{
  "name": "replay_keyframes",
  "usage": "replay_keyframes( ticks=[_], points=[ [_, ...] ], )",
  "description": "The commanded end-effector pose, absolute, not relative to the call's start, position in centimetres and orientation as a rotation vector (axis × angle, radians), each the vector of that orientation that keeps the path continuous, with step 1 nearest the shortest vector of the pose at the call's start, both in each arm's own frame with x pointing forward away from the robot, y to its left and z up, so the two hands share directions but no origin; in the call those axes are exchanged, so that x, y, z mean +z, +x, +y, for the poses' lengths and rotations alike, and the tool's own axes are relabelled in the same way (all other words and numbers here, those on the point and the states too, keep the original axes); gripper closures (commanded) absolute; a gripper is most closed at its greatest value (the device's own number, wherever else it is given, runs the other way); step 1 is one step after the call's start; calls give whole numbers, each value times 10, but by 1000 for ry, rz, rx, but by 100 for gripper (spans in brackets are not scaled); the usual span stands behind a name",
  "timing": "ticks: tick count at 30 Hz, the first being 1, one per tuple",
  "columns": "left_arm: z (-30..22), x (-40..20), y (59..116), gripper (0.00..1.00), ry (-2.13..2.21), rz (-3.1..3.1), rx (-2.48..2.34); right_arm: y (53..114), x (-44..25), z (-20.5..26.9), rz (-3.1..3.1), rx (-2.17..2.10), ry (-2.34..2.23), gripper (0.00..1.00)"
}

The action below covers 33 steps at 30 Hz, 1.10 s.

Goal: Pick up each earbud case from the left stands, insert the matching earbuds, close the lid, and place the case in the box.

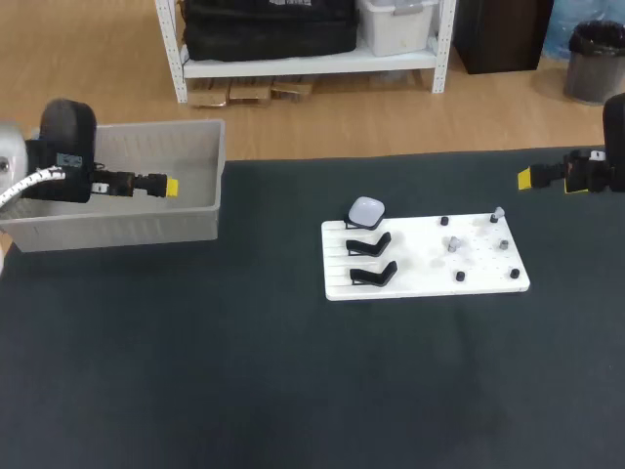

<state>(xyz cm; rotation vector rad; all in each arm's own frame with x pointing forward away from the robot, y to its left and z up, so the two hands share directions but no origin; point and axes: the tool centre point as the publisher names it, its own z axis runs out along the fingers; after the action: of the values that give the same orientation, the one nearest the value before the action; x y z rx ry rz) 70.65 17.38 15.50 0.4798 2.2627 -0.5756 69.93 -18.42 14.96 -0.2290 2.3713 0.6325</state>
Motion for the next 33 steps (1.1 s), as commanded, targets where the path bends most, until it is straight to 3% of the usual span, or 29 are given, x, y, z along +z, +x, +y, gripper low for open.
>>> replay_keyframes(
  ticks=[1,8,27,33],
  points=[
    [174,147,714,0,1136,1633,-745,700,149,-185,2372,635,-231,0],
    [152,159,709,0,1305,1557,-692,700,149,-185,2372,635,-231,0],
    [152,159,709,0,1305,1557,-692,700,149,-185,2372,635,-231,0],
    [116,147,697,0,1236,1648,-657,700,149,-185,2372,635,-231,0]
  ],
)
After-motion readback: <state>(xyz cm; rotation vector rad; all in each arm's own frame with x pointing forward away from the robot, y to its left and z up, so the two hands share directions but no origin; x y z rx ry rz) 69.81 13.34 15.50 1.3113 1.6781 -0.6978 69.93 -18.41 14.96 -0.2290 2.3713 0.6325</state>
